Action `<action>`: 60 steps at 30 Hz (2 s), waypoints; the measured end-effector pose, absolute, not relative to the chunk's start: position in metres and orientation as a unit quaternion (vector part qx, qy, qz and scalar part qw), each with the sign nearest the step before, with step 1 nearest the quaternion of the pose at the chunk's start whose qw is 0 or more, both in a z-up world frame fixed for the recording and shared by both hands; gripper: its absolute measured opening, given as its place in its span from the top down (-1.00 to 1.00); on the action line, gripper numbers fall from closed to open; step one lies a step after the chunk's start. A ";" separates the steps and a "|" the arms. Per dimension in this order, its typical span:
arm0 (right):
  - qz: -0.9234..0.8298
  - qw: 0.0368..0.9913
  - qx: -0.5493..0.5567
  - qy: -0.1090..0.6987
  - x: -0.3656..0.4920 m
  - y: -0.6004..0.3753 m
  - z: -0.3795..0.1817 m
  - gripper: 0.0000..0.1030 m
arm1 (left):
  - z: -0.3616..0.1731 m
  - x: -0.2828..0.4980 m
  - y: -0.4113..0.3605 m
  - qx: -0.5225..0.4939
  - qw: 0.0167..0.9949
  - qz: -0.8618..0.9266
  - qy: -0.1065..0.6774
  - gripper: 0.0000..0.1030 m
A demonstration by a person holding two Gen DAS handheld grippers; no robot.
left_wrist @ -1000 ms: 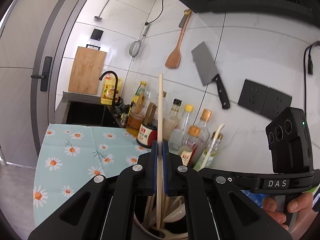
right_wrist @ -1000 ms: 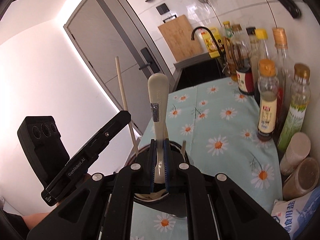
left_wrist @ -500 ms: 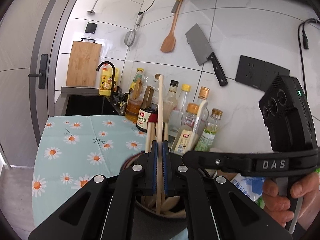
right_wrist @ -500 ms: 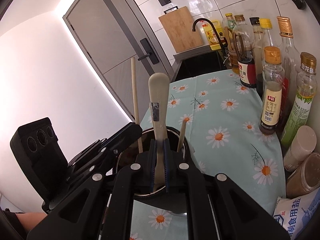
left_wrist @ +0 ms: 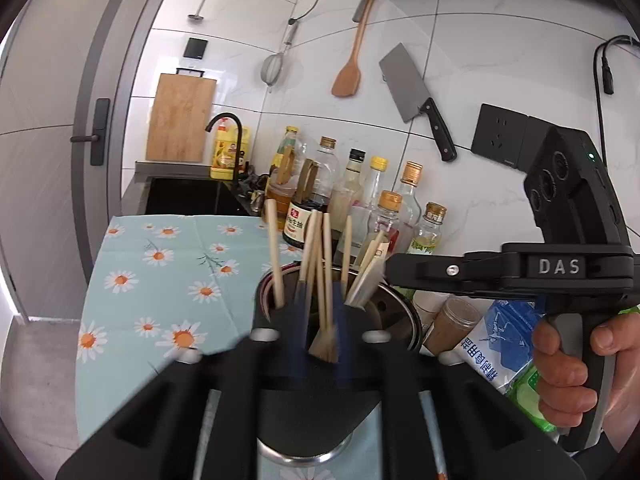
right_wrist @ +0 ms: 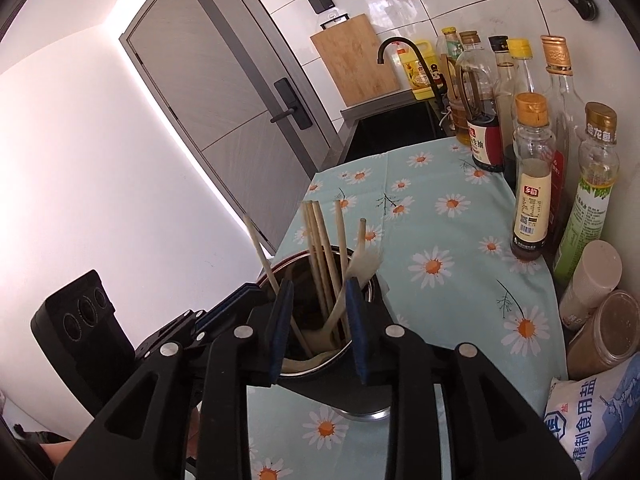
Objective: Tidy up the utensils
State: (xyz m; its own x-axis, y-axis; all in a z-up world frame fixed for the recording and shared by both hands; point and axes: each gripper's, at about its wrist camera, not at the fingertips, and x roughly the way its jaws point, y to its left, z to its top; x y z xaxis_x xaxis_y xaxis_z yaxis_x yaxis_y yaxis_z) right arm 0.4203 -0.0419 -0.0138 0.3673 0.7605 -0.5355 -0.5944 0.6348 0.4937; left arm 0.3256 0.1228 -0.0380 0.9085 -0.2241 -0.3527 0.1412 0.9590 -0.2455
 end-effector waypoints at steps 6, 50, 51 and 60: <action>0.407 0.826 0.101 0.376 0.403 -0.050 -0.006 0.44 | -0.032 0.314 0.126 -0.117 0.969 -0.093 0.194 0.50; 0.377 0.872 -0.005 0.312 0.207 -0.152 0.021 -0.90 | 0.020 0.120 0.055 -0.062 0.964 0.005 0.259 -0.87; 0.374 0.872 -0.009 0.315 0.203 -0.151 0.021 -0.91 | 0.019 0.117 0.054 -0.065 0.963 0.003 0.263 -0.87; 0.362 0.869 -0.011 0.336 0.178 -0.160 0.010 -0.91 | 0.008 0.100 0.050 -0.092 0.955 0.004 0.282 -0.87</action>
